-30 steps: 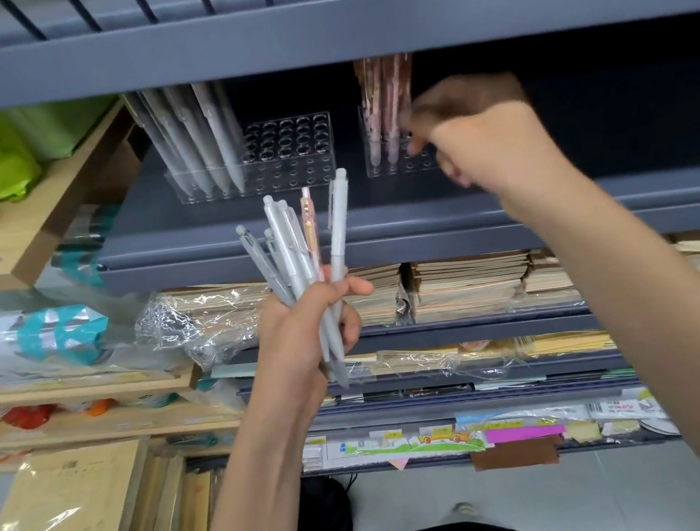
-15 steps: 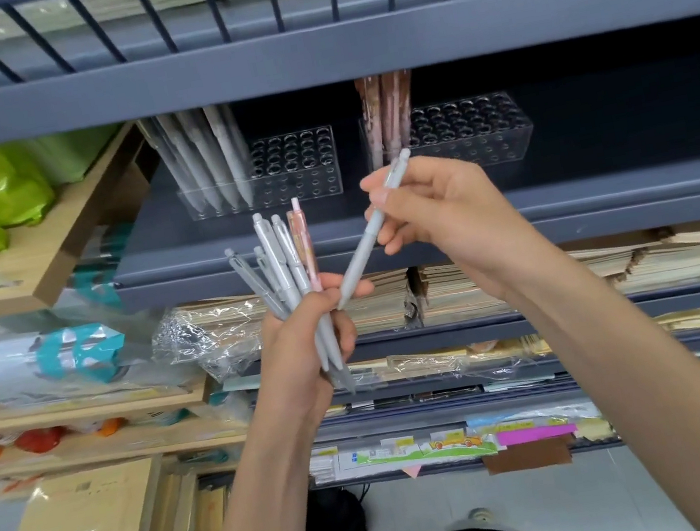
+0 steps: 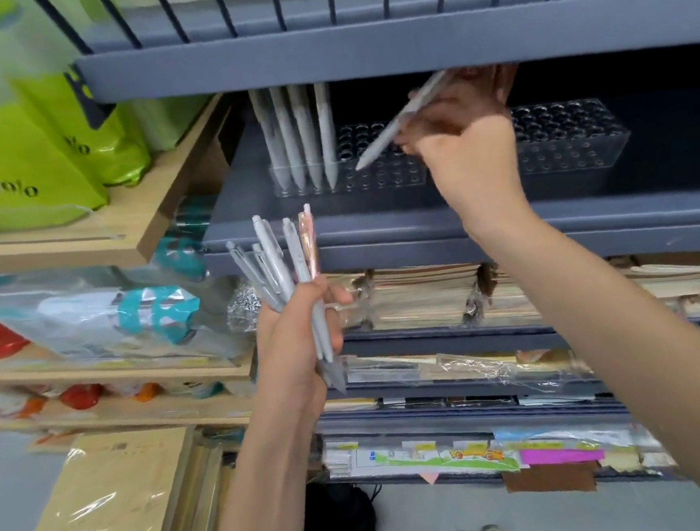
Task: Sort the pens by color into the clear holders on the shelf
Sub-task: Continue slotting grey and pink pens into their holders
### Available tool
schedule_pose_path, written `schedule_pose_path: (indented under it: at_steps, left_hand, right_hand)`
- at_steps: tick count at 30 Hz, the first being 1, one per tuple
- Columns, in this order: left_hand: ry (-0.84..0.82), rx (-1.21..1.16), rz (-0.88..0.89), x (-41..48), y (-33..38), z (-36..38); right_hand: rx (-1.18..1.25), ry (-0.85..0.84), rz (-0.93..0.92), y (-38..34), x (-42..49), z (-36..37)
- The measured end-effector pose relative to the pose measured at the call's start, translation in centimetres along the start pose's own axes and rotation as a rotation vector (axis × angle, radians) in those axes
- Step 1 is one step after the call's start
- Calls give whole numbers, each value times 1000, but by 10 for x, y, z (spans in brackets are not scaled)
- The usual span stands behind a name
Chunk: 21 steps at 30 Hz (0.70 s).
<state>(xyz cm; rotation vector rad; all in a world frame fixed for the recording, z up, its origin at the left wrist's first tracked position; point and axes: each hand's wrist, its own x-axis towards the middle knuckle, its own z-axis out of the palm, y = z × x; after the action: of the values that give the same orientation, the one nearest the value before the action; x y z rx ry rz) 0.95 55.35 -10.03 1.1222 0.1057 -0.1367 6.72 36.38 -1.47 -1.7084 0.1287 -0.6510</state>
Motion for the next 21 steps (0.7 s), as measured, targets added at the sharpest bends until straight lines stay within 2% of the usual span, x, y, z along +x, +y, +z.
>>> schedule_pose_path:
  at_steps: [4,5,7,13,21]
  left_hand:
    - [4,62,-17,0,8,-16]
    - [4,81,-18,-1,10,-19]
    - [17,91,-16,-1,14,-25]
    - [27,60,-7,0,19,-37]
    - [-25,36,18,-1,16,-45]
  right_hand:
    - [-250,202,-125,-1,29,22]
    - [-331,190,-141,2,33,28]
    - [-339,152,-103,10,42,41]
    - [-589,33,-179,15,58,59]
    - [-707,-75,-162,17,67,67]
